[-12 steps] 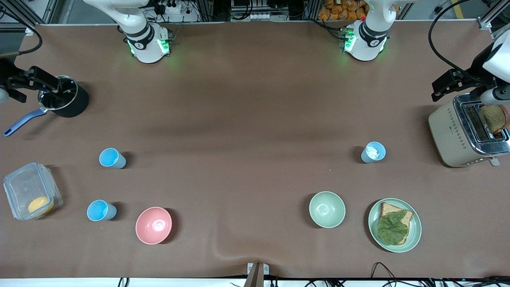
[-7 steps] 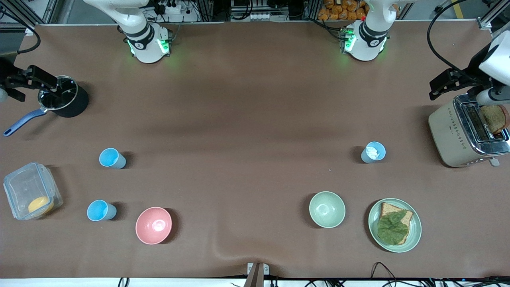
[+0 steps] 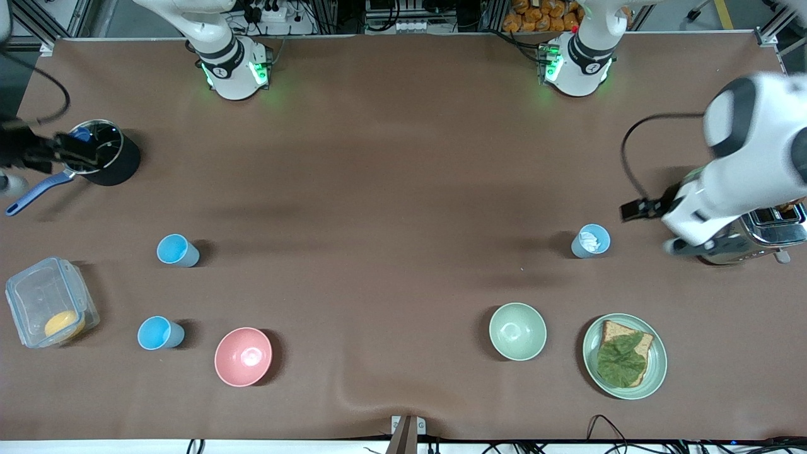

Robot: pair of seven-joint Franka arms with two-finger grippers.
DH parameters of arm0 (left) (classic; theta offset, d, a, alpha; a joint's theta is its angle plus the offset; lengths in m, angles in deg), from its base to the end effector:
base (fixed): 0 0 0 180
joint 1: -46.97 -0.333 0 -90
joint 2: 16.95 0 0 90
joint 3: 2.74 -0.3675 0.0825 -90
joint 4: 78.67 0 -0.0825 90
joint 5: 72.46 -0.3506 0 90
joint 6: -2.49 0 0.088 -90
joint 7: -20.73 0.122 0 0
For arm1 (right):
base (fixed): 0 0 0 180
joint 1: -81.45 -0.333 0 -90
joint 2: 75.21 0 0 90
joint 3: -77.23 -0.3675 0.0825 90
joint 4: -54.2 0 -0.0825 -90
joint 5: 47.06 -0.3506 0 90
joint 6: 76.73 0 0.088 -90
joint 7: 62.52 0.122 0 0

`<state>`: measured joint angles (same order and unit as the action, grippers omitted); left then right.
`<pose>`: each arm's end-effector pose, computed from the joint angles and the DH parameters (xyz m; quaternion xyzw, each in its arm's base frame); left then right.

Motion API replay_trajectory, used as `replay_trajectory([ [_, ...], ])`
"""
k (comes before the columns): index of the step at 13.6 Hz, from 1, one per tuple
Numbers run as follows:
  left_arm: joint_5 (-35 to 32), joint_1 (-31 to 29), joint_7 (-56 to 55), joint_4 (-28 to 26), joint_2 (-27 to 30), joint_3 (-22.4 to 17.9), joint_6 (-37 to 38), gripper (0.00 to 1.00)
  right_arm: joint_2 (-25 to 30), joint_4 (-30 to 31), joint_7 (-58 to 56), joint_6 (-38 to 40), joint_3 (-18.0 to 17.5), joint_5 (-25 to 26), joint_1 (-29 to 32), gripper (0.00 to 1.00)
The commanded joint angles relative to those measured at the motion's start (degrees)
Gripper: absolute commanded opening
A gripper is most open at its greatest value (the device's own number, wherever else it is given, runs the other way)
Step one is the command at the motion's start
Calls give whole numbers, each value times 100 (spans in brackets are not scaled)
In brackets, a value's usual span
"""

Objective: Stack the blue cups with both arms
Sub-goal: 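Reach the left gripper to the tissue cup while the right gripper reaches a cup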

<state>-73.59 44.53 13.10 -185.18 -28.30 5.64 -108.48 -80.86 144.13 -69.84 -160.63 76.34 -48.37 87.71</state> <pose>0.5718 -0.0527 0.4556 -0.9982 -0.0112 0.0592 0.0016 0.5346 -0.0477 0.6014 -0.9946 -0.0170 0.0998 0.0234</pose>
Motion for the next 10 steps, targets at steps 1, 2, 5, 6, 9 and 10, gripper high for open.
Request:
replay_trajectory([
  [1,26,-63,60,-1019,126,-29,-1047,100,-191,469,-51,-554,-61,43,226,100],
  [2,17,-81,60,-1047,-110,-21,-1189,100,-217,681,-59,-862,-52,43,314,100],
  [5,17,-107,68,-1065,-595,-29,-1541,100,-699,1480,-7,-2467,-43,402,638,100],
  [6,17,-159,129,-1065,-762,-29,-1655,100,-823,1752,-7,-3013,-43,412,745,100],
  [9,17,-274,165,-1021,-1079,-21,-1867,98,-894,2263,-7,-3597,-52,412,781,100],
  [10,17,-266,165,-1003,-1141,-21,-1867,85,-886,2474,-7,-3894,-52,412,729,100],
])
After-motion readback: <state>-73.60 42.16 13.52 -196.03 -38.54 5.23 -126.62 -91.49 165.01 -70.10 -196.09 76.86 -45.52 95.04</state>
